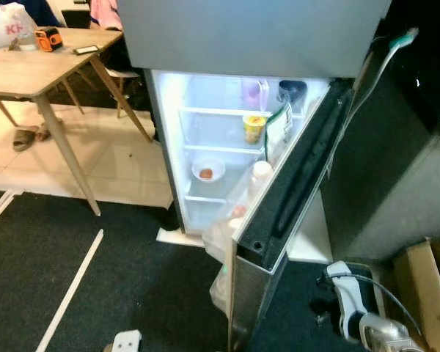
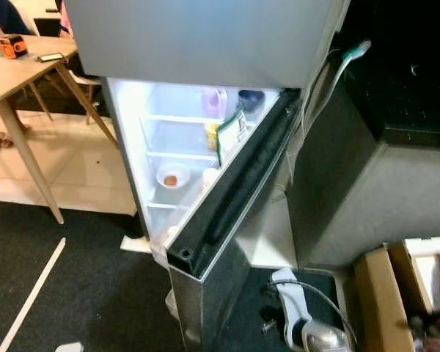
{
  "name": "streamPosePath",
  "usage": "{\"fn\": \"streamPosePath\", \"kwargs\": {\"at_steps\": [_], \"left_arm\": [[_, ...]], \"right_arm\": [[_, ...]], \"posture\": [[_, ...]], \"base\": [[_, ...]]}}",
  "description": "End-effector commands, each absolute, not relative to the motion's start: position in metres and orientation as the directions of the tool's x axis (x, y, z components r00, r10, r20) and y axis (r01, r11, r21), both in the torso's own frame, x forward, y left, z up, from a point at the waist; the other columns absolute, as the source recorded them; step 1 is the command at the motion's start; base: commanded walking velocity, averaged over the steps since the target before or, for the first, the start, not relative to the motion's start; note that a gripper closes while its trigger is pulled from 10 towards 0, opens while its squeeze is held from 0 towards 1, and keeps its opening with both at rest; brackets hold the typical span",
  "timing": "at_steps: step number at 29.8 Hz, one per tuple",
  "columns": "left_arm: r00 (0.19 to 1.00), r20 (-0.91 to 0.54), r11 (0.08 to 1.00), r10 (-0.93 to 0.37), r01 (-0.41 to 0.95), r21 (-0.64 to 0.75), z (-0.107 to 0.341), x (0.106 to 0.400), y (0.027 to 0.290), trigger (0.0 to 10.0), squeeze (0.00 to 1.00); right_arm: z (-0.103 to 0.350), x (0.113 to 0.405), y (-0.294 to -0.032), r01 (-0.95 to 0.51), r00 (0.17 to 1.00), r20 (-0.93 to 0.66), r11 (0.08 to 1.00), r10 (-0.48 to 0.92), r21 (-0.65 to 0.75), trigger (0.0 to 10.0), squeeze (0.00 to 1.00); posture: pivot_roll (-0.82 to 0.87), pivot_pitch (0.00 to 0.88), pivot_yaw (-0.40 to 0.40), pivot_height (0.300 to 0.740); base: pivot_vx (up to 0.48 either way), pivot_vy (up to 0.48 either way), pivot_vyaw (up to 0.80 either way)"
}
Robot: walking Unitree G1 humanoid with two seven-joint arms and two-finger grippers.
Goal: Restocking fridge
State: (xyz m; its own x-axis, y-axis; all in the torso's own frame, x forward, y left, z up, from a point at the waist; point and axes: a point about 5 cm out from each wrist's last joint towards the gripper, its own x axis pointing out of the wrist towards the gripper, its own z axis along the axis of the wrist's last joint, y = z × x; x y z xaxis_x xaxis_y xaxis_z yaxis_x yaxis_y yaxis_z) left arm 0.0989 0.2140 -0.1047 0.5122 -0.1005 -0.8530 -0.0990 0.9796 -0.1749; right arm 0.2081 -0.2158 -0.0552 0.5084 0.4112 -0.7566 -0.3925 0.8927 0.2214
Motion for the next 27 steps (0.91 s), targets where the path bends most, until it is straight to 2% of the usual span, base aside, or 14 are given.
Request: {"fn": "streamPosePath", "kwargs": {"at_steps": [1, 5, 9, 10, 13, 14, 15, 16, 19, 20, 23, 24, 27], "left_arm": [[0.485, -0.868, 0.980, -0.106, -0.096, -0.173, -0.107, 0.093, 0.213, 10.0, 0.00], [0.490, -0.867, 0.979, -0.096, -0.111, -0.171, -0.107, 0.094, 0.214, 10.0, 0.00], [0.498, -0.863, 0.978, -0.084, -0.124, -0.167, -0.106, 0.096, 0.215, 10.0, 0.00], [0.499, -0.863, 0.978, -0.085, -0.123, -0.167, -0.106, 0.097, 0.215, 10.0, 0.00], [0.500, -0.862, 0.979, -0.088, -0.117, -0.168, -0.106, 0.098, 0.214, 10.0, 0.00], [0.500, -0.862, 0.979, -0.088, -0.117, -0.168, -0.106, 0.098, 0.214, 10.0, 0.00], [0.500, -0.862, 0.979, -0.089, -0.116, -0.168, -0.105, 0.098, 0.214, 10.0, 0.00], [0.500, -0.862, 0.979, -0.089, -0.116, -0.168, -0.105, 0.098, 0.214, 10.0, 0.00], [0.499, -0.862, 0.980, -0.089, -0.112, -0.166, -0.105, 0.099, 0.216, 10.0, 0.00], [0.499, -0.862, 0.980, -0.089, -0.112, -0.166, -0.105, 0.099, 0.216, 10.0, 0.00], [0.501, -0.861, 0.979, -0.088, -0.114, -0.167, -0.105, 0.099, 0.216, 10.0, 0.00], [0.501, -0.861, 0.979, -0.088, -0.114, -0.167, -0.105, 0.099, 0.216, 10.0, 0.00], [0.502, -0.861, 0.979, -0.088, -0.116, -0.168, -0.105, 0.099, 0.216, 10.0, 0.00]], "right_arm": [[-0.049, 0.217, -0.219, -0.397, 0.542, -0.735, 0.895, 0.407, 0.203, 10.0, 0.00], [-0.045, 0.223, -0.219, -0.414, 0.551, -0.729, 0.891, 0.407, 0.185, 10.0, 0.00], [-0.036, 0.234, -0.213, -0.462, 0.557, -0.685, 0.861, 0.470, 0.215, 10.0, 0.00], [-0.033, 0.238, -0.208, -0.491, 0.544, -0.657, 0.833, 0.522, 0.255, 10.0, 0.00], [-0.019, 0.247, -0.193, -0.623, 0.438, -0.567, 0.690, 0.698, 0.368, 10.0, 0.00], [-0.019, 0.247, -0.193, -0.623, 0.438, -0.567, 0.690, 0.698, 0.368, 10.0, 0.00], [-0.014, 0.250, -0.189, -0.667, 0.390, -0.534, 0.630, 0.750, 0.397, 10.0, 0.00], [-0.014, 0.250, -0.189, -0.667, 0.390, -0.534, 0.630, 0.750, 0.397, 10.0, 0.00], [0.002, 0.258, -0.178, -0.782, 0.236, -0.473, 0.455, 0.849, 0.426, 10.0, 0.00], [0.002, 0.258, -0.178, -0.782, 0.236, -0.473, 0.455, 0.849, 0.426, 10.0, 0.00], [0.019, 0.268, -0.169, -0.850, 0.129, -0.420, 0.318, 0.899, 0.419, 10.0, 0.00], [0.019, 0.268, -0.169, -0.850, 0.129, -0.420, 0.318, 0.899, 0.419, 10.0, 0.00], [0.035, 0.278, -0.159, -0.888, 0.068, -0.362, 0.222, 0.930, 0.403, 10.0, 0.00]], "posture": [[-0.02, 0.034, -0.013, 0.740], [-0.02, 0.034, -0.011, 0.740], [-0.02, 0.025, -0.010, 0.740], [-0.02, 0.022, -0.009, 0.740], [-0.02, 0.022, -0.006, 0.740], [-0.02, 0.022, -0.006, 0.740], [-0.02, 0.023, -0.004, 0.740], [-0.02, 0.023, -0.004, 0.740], [-0.02, 0.020, -0.001, 0.740], [-0.02, 0.020, -0.001, 0.740], [-0.02, 0.020, -0.002, 0.740], [-0.02, 0.020, -0.002, 0.740], [-0.02, 0.019, -0.003, 0.740]], "base": [[0.000, -0.469, 0.00], [0.000, -0.233, 0.00], [0.000, 0.000, 0.00], [0.000, 0.000, 0.00], [0.000, 0.000, 0.00], [0.000, 0.000, 0.00], [0.000, 0.000, 0.00], [0.000, 0.000, 0.00], [0.000, 0.000, 0.00], [0.000, 0.000, 0.00], [0.000, 0.000, 0.00], [0.000, 0.000, 0.00], [0.000, 0.000, 0.00]]}}
